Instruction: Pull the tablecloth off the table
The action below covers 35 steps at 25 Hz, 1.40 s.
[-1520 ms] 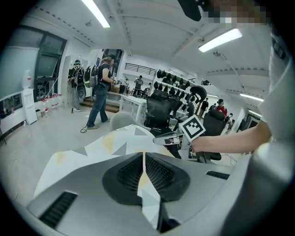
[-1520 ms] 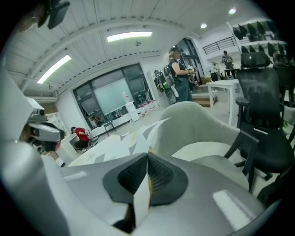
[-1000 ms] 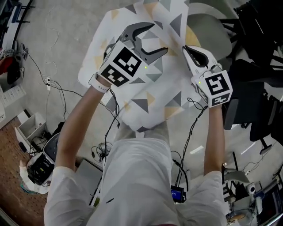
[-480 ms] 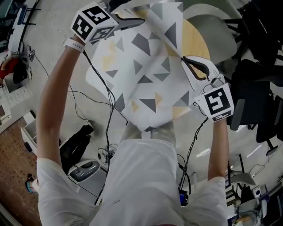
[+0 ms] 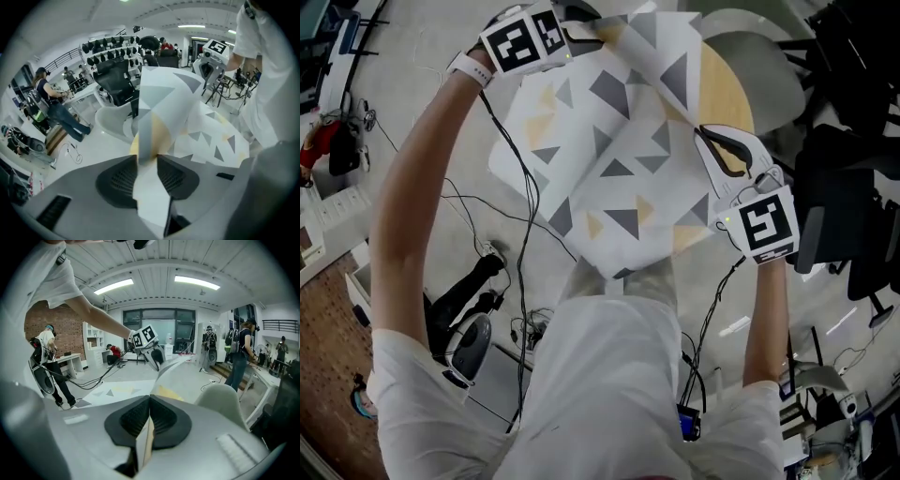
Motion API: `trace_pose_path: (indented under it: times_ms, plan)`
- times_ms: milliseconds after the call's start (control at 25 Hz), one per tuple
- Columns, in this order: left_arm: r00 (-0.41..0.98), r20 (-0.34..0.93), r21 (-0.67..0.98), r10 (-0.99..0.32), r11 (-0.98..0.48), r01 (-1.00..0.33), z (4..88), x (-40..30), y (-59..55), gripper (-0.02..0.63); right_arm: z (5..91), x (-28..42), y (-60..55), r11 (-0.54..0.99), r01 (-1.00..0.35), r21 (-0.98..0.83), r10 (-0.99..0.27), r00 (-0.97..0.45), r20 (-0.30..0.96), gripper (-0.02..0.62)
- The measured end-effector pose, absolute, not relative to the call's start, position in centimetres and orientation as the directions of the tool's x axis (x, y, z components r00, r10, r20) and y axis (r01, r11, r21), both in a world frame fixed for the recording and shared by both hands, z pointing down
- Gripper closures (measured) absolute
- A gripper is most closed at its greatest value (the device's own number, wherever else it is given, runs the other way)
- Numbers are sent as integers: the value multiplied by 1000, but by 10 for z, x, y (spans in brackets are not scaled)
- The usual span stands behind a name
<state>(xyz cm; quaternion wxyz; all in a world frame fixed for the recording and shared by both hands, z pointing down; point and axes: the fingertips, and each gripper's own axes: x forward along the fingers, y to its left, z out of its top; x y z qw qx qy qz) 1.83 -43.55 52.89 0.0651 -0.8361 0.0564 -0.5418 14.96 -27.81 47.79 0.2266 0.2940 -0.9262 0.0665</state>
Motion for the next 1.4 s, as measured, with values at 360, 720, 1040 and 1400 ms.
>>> trace_pose_path:
  times_ms: [360, 720, 1040, 1400]
  plan:
    - [438, 881, -133, -182, -981, -140, 512, -9, -386, 598, 471, 157, -256, 716, -697, -28, -607, -642, 469, 584]
    - [484, 823, -192, -298, -947, -256, 466, -28, -335, 598, 438, 147, -214, 666, -746, -3, -661, -591, 463, 583]
    - [522, 763, -215, -382, -911, -352, 401, -86, -223, 598, 375, 99, -117, 633, -770, 80, -721, -548, 425, 583]
    - [546, 748, -133, -378, -891, -435, 335, -115, -177, 598, 321, 80, -90, 666, -741, 90, -689, -564, 456, 583]
